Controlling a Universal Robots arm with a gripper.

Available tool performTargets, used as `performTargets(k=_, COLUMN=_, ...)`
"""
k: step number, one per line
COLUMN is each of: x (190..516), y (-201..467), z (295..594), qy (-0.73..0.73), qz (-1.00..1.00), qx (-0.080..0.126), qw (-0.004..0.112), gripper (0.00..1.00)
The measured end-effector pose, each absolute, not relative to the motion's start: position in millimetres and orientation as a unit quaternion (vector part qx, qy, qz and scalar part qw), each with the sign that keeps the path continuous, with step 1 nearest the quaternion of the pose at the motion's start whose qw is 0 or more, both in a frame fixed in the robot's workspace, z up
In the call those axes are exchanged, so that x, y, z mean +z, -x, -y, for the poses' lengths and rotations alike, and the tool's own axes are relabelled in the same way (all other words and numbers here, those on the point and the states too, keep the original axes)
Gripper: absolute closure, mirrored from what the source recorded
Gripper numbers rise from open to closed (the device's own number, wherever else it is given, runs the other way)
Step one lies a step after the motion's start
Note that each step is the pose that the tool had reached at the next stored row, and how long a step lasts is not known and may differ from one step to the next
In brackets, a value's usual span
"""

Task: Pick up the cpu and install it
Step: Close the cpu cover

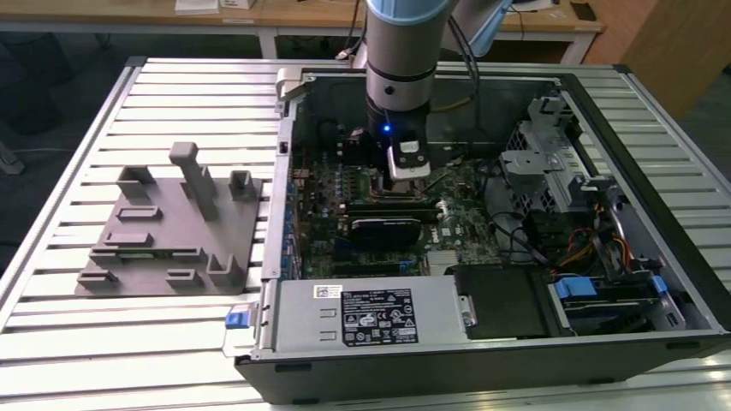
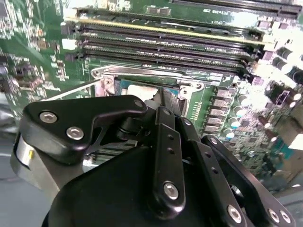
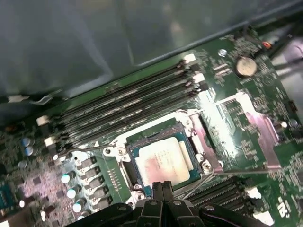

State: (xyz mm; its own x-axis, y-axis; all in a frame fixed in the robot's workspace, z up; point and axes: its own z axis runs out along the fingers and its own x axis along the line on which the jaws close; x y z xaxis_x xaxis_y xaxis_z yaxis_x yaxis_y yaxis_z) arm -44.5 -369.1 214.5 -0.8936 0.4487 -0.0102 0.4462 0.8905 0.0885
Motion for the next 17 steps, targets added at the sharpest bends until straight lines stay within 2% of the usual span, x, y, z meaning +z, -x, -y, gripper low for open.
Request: performTargets(k=17, x=213.7, y=44.5, z=369.1, qy=-0.377, qz=-0.925, qx=0.039, qw=0.021, gripper=0.89)
